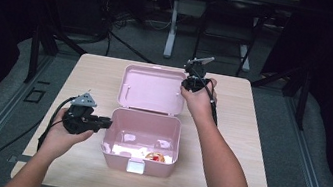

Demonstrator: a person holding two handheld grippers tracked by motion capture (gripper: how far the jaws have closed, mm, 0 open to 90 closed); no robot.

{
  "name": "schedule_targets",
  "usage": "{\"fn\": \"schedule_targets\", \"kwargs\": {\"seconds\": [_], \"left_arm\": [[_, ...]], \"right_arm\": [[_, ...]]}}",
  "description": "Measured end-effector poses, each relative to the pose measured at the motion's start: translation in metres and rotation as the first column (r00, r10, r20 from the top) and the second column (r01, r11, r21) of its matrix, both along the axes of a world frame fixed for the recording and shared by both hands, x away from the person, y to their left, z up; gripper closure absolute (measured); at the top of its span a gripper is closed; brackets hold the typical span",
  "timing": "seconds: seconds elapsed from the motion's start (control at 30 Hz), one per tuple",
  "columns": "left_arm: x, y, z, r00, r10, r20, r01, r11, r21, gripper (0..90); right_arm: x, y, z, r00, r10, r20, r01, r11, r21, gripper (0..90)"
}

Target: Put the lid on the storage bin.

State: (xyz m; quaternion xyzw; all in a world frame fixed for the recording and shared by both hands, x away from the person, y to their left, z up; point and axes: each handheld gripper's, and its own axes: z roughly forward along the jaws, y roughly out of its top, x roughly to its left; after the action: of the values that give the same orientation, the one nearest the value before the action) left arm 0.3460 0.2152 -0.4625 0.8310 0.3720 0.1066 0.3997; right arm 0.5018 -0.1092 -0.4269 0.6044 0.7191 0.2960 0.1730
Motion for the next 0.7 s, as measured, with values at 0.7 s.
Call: {"fn": "schedule_targets", "kwargs": {"seconds": [0.7], "left_arm": [[0.0,0.0,0.0,1.0,0.005,-0.001,-0.005,1.0,-0.004,80.0]], "right_arm": [[-0.029,-0.002,0.024,0.9941,0.025,0.106,-0.025,0.9997,0.006,86.7]]}}
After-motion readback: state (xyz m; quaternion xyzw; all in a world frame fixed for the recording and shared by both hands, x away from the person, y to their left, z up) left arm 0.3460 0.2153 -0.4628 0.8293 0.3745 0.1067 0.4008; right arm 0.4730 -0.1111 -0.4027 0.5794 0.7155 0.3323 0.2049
